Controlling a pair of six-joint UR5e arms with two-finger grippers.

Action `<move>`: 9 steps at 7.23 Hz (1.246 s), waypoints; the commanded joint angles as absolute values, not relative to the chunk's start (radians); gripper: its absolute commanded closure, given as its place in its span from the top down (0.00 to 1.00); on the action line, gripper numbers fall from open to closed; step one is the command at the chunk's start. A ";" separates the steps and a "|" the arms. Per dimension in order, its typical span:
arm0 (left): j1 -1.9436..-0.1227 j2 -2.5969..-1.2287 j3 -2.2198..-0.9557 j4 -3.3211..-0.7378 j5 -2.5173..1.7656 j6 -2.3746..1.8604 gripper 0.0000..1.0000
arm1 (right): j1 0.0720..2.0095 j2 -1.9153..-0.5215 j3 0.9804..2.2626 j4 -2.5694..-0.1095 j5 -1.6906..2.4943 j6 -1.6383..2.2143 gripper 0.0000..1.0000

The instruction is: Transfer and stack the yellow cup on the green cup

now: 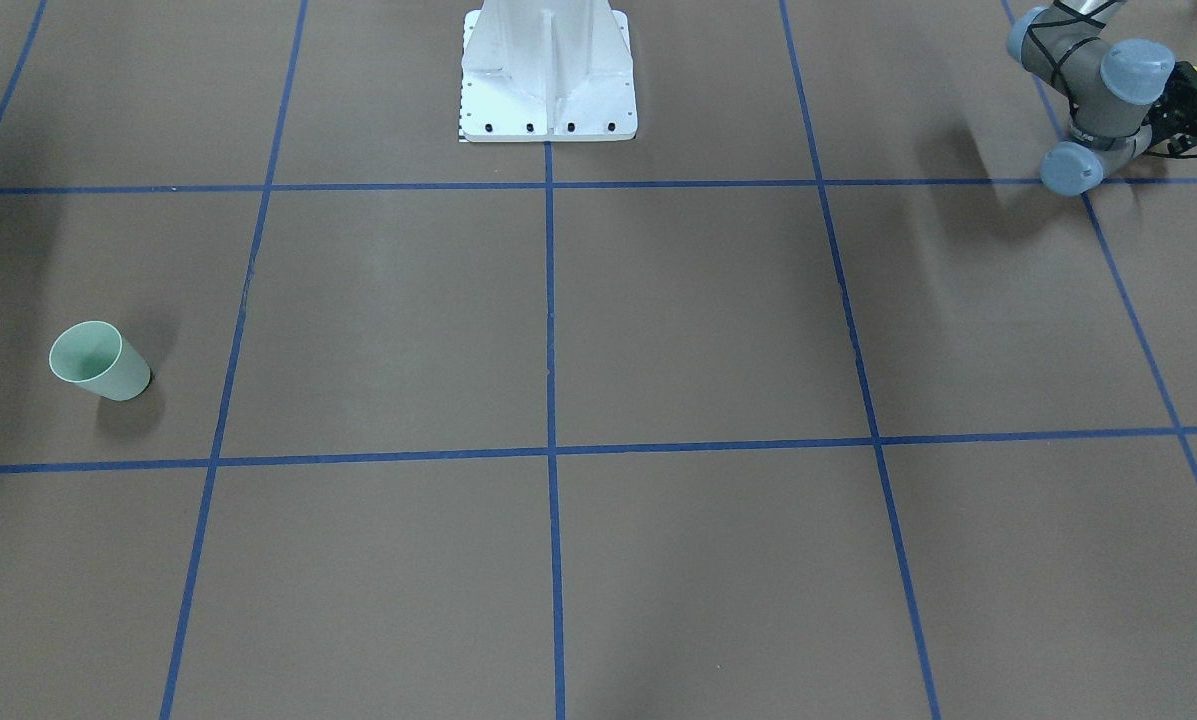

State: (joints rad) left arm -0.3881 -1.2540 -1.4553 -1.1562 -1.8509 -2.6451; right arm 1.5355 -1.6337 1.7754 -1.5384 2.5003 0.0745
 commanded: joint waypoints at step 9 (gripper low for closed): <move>-0.475 -1.194 -1.598 -1.166 -1.772 -2.550 0.22 | 1.536 -1.618 1.772 -1.545 2.502 0.075 1.00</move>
State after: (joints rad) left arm -0.4264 -1.2310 -1.5206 -1.1699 -1.8042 -2.5977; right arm 1.5355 -1.6185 1.7723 -1.5435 2.5015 0.0752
